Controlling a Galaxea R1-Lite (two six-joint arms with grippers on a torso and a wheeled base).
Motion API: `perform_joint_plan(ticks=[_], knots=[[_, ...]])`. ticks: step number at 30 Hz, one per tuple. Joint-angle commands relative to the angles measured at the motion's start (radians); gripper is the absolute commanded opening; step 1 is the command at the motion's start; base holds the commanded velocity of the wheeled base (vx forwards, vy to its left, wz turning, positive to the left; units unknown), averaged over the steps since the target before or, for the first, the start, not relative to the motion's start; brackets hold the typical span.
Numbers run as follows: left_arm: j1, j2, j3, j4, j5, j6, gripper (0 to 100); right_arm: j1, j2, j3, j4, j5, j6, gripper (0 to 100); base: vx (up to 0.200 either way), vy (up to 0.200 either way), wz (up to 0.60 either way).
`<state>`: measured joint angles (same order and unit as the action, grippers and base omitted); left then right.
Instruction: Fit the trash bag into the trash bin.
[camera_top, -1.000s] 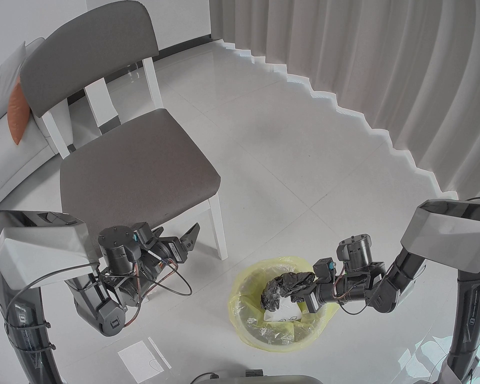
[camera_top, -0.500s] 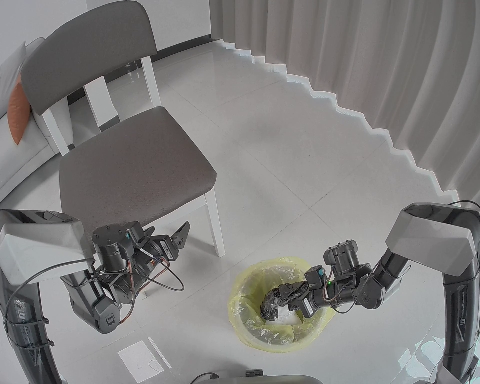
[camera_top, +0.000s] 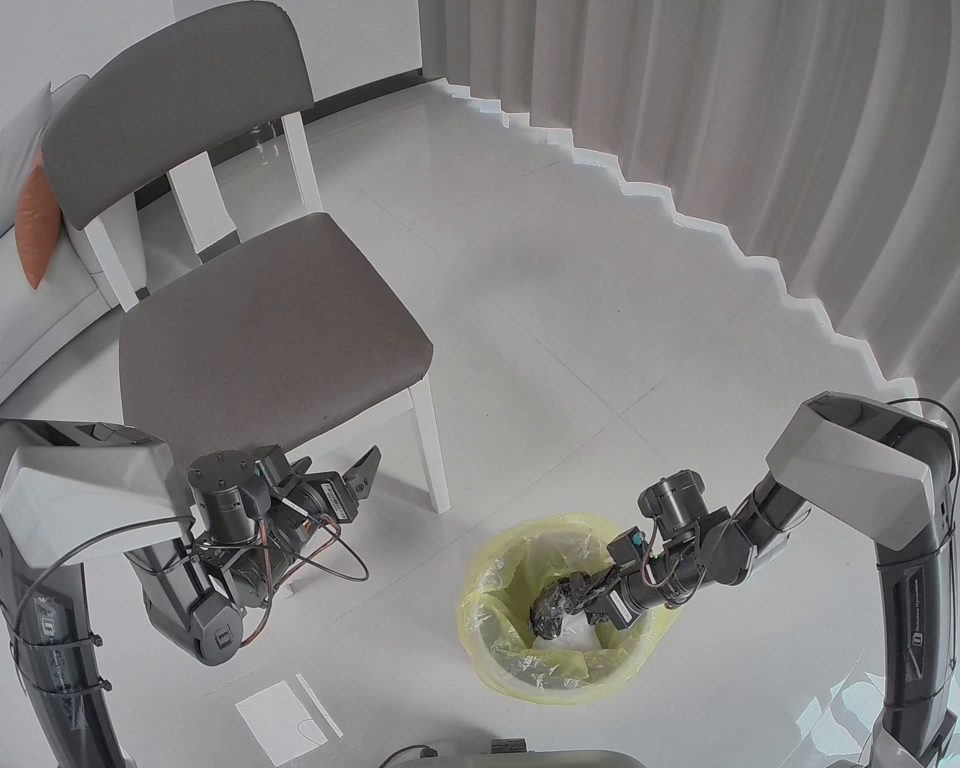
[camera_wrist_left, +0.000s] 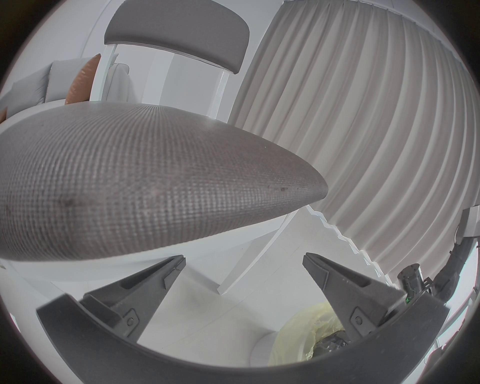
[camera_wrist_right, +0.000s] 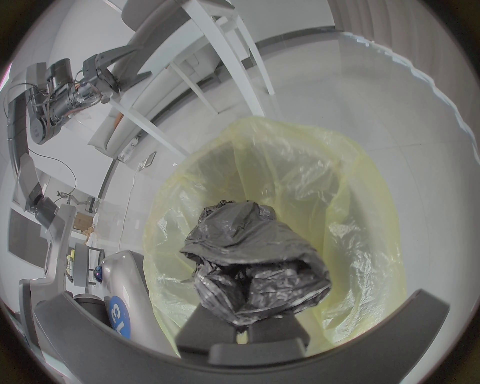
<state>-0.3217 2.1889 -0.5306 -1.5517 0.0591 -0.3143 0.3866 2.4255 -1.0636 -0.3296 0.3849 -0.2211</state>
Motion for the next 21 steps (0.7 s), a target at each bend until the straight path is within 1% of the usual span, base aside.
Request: perform_joint_plan(ticks=[1,7,8,21], knots=[[0.006,0.006,-0.008,-0.019,0.001,0.0,100,-0.012,0.044,-0.105,0.072,0.0,-0.024,0,0.0,0.0,0.0],[0.02,0.012,-0.015,-0.019,-0.016,0.0,100,-0.011,0.06,-0.137,0.11,0.0,-0.041,0,0.0,0.0,0.0],[0.021,0.012,-0.015,-0.019,-0.016,0.0,100,-0.011,0.06,-0.141,0.116,0.002,-0.041,100,0.0,0.0,0.0],[0.021,0.02,-0.014,-0.019,-0.018,-0.002,100,-0.009,0.041,-0.13,0.115,0.0,-0.07,100,0.0,0.0,0.0]])
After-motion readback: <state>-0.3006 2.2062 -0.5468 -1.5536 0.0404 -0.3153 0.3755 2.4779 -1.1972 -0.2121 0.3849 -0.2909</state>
